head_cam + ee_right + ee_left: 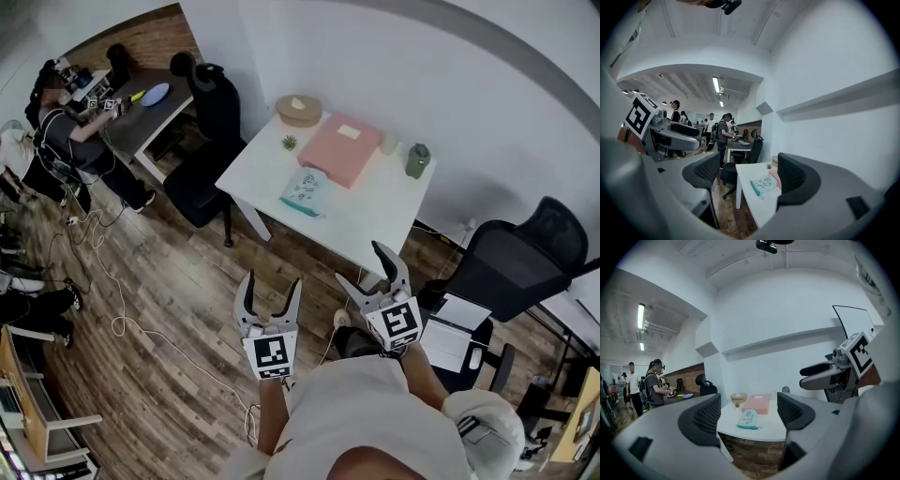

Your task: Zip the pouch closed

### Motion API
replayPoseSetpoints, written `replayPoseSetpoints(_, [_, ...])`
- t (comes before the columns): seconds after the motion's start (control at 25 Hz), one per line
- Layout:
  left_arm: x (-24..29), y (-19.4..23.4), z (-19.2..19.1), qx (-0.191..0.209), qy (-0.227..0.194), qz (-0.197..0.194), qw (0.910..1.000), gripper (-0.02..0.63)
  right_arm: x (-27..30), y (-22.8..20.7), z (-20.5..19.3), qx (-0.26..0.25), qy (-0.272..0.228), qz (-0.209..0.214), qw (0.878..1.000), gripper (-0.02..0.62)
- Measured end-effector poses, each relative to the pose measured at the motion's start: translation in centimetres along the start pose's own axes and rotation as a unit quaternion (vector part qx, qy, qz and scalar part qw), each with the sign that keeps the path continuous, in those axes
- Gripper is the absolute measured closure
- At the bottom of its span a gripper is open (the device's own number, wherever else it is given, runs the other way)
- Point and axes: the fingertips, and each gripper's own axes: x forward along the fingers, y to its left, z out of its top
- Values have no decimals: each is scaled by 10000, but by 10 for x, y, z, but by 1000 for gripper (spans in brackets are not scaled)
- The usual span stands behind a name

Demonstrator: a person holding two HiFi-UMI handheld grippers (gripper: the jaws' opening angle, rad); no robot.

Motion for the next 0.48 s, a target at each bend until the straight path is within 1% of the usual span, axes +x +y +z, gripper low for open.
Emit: replayPoseSetpoints(0.48, [103, 25, 18, 122, 106, 144, 9998, 232, 88, -73, 8, 39, -45, 182, 9998, 210])
